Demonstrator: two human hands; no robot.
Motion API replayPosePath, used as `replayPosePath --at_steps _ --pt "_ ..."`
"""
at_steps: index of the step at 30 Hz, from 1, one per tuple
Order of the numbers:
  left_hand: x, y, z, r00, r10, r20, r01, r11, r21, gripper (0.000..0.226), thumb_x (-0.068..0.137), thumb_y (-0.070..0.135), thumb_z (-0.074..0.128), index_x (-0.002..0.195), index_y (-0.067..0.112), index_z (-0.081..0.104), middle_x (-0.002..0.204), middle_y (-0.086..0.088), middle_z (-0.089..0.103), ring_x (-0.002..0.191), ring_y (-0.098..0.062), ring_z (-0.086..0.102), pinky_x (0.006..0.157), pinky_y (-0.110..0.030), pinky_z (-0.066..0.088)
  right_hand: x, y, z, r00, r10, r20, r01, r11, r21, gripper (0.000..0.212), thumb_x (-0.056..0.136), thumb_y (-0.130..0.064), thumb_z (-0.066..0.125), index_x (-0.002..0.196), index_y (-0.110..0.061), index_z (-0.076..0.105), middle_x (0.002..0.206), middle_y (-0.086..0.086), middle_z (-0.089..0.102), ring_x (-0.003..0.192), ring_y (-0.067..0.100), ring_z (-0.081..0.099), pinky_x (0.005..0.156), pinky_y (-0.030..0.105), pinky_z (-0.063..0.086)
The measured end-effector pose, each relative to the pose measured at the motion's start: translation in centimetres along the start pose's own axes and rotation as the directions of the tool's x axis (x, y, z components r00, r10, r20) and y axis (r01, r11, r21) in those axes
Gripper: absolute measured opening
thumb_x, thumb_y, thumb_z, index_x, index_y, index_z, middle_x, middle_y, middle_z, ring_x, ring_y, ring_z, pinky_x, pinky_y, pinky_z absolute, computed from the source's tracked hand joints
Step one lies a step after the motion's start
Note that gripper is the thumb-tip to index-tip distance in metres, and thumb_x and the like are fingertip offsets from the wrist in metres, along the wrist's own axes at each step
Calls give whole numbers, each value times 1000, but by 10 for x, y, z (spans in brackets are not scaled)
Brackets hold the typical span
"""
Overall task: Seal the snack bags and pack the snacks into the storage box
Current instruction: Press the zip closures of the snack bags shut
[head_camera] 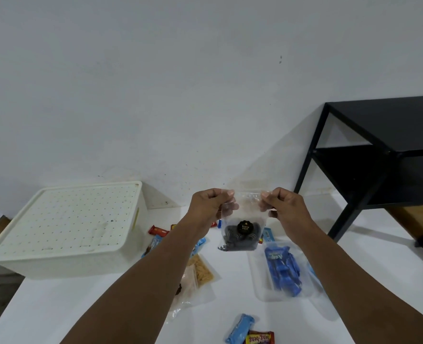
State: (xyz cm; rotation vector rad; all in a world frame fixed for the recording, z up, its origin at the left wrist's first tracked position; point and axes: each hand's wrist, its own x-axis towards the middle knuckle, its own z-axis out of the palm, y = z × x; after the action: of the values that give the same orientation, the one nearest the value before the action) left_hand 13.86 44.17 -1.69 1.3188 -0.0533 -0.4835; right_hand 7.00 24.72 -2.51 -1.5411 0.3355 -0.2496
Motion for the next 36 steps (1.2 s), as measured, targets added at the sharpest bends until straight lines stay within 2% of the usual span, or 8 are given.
replayPosePath --at_steps 4,10,16,22,26,29,33,36 --pt "0 -3 0 1000 2 19 -4 991 132 16 85 16 77 92 2 74 75 -14 67 66 -19 67 75 -33 55 0 -3 4 999 12 36 -12 1000 -4 20 92 -19 67 74 -11 67 74 10 72 70 18 63 68 36 44" --pt "2 1 0 996 88 14 -88 957 277 23 85 12 76 99 -6 73 77 -14 69 61 -13 66 65 -24 55 -1 -7 11 992 -6 123 23 991 -134 22 88 -27 72 96 -7 75 73 5 67 66 13 57 63 25 45" --pt "1 0 0 999 15 39 -23 978 208 17 82 16 80 88 1 75 68 -10 68 69 -25 69 80 -40 57 4 -15 14 982 -119 149 150 965 -213 21 88 -20 73 77 -3 68 68 5 59 65 12 54 66 27 46" --pt "1 4 -4 996 84 -8 -80 968 237 33 85 14 78 107 -8 70 78 -14 69 59 -13 66 65 -23 56 0 -12 9 981 -41 189 70 986 -150 18 90 -28 69 87 -13 76 75 6 73 67 13 62 61 28 45" --pt "-2 5 -7 998 7 68 -22 975 220 36 84 18 78 107 -8 69 85 -20 68 64 -17 69 65 -26 57 -1 -8 6 988 -90 123 105 987 -119 20 91 -18 69 76 -4 69 73 10 72 62 6 63 62 28 43" --pt "-3 1 -8 993 -54 108 18 952 305 37 79 30 83 101 3 75 85 -18 71 72 -19 69 75 -34 55 -4 -13 7 976 -109 187 135 982 -133 24 90 -16 70 70 -4 65 73 12 71 64 10 62 64 27 42" --pt "1 -1 -8 998 28 56 -47 930 364 29 79 32 83 91 7 78 77 -14 71 68 -19 64 74 -38 51 -5 -17 11 962 -72 265 110 985 -131 25 93 -25 67 68 -20 70 77 10 73 69 19 61 59 29 42" --pt "0 2 -5 995 58 79 -84 922 379 25 81 24 81 92 2 77 74 -12 68 60 -15 62 65 -29 50 -5 -14 12 972 -82 219 116 982 -148 28 97 -29 61 75 -15 72 71 8 72 63 16 60 57 25 43"
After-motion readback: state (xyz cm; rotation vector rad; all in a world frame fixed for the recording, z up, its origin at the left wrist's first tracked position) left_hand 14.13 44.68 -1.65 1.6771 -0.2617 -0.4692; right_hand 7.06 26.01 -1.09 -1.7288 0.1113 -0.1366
